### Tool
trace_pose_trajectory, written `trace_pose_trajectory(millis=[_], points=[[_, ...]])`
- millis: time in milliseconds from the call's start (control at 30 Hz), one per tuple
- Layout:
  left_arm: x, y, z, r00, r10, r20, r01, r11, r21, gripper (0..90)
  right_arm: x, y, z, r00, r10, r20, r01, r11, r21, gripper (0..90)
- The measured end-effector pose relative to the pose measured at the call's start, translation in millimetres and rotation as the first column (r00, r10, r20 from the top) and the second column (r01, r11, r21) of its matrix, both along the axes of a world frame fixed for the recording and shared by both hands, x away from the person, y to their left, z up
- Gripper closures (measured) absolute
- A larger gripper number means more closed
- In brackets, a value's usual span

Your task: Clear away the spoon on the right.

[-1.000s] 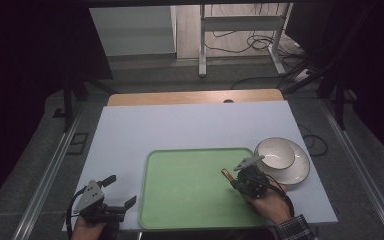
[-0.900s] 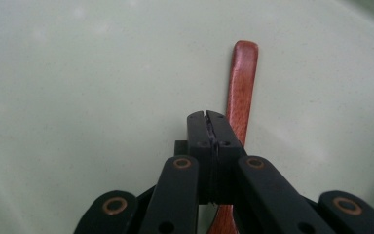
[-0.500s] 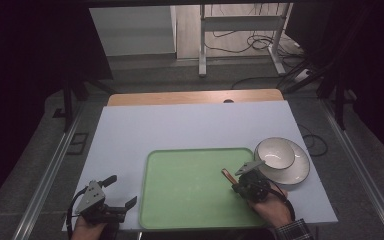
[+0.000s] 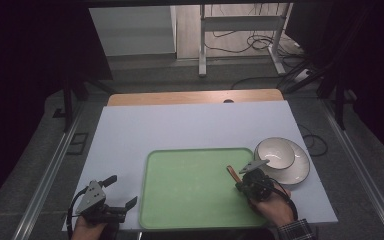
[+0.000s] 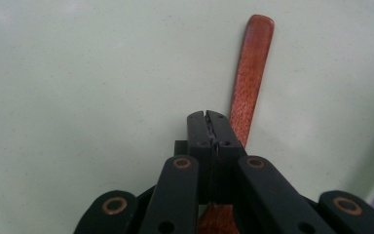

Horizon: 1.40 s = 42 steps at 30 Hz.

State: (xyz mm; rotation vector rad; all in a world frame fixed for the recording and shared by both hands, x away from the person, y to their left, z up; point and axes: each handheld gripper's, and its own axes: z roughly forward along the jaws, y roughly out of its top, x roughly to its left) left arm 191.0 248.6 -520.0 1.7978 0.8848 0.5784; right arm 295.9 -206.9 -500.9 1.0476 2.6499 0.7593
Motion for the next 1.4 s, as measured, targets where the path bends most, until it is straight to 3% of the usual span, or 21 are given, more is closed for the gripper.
trace_pose_trajectory(millis=[833,1400], points=[[0.1,-0.9,0.0,1.0,-0.002,0.001,0.002,1.0,0.007,1.6,11.6,-23.2,1.6,0.9952,-0.096,0.021,0.095,0.995,0.032,89.0],[-0.1,-1.5,0.1,1.0,-0.004,0.002,0.004,0.9999,0.015,1.6,8.0,-22.5,8.2,0.9937,-0.092,0.064,0.088,0.994,0.06,80.4]])
